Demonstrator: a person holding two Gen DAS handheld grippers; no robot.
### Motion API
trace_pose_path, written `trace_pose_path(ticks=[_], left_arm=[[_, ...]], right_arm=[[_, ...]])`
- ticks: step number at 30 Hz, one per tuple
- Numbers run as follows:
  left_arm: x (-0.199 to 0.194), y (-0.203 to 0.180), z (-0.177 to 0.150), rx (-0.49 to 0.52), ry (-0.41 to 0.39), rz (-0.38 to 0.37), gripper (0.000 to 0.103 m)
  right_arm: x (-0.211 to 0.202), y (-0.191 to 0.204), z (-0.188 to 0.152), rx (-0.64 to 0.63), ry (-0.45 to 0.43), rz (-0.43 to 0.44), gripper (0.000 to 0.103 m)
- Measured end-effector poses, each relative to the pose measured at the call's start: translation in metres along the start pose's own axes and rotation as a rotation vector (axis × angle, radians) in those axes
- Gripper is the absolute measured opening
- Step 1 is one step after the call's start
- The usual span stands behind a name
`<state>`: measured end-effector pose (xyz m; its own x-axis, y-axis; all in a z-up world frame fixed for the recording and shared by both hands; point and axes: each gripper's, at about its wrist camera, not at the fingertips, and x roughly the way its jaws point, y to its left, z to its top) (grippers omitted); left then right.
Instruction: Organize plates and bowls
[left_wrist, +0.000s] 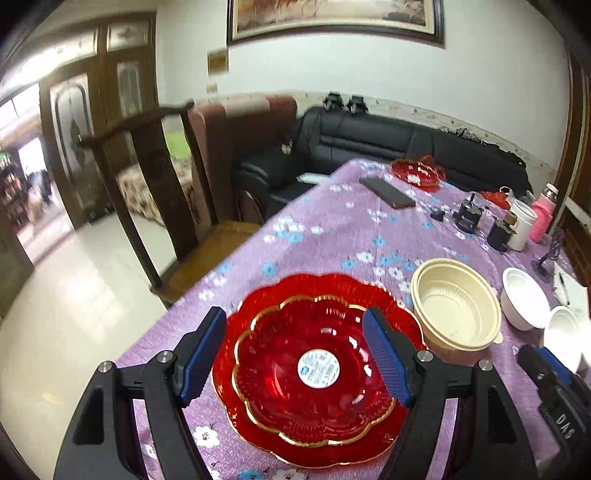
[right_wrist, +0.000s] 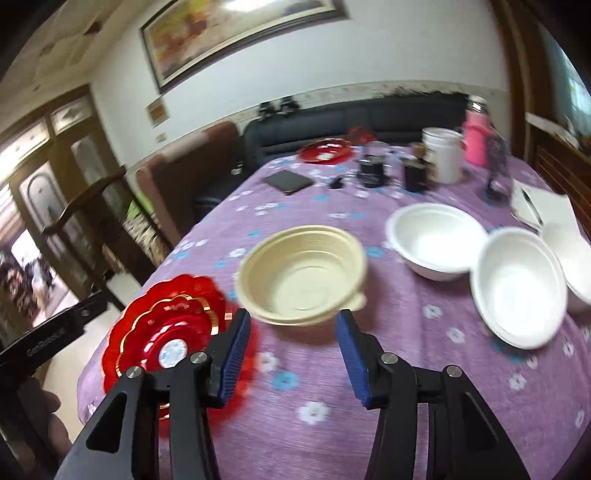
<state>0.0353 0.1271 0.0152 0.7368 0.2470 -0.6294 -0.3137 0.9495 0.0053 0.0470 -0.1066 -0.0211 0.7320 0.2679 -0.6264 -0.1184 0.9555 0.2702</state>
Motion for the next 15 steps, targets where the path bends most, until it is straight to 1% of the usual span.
trace_pose_path(ticks=[2,4,9,15], left_arm=[[-0.005,-0.009,0.001,0.020,-0.027,0.010,0.077],[-0.007,-0.018,0.002,0.036,-0.033,0.007,0.081],[-0.006,-0.043,-0.001,0.124,-0.026,0.021,0.082],[-0.005,-0.056,-0.005,0.157,-0.014,0.011,0.082]], right_arm=[[-0.003,-0.009,-0.001,0.008,-0.004,-0.006,0.053],[-0.006,-0.016,-0.002,0.012,-0.011,-0.016,0.053],[-0.008,-0.029,-0.001,0.038,-0.017,-0.023,0.056],[-0.005,-0.045,-0.002,0.077,-0.009,-0.026,0.057]])
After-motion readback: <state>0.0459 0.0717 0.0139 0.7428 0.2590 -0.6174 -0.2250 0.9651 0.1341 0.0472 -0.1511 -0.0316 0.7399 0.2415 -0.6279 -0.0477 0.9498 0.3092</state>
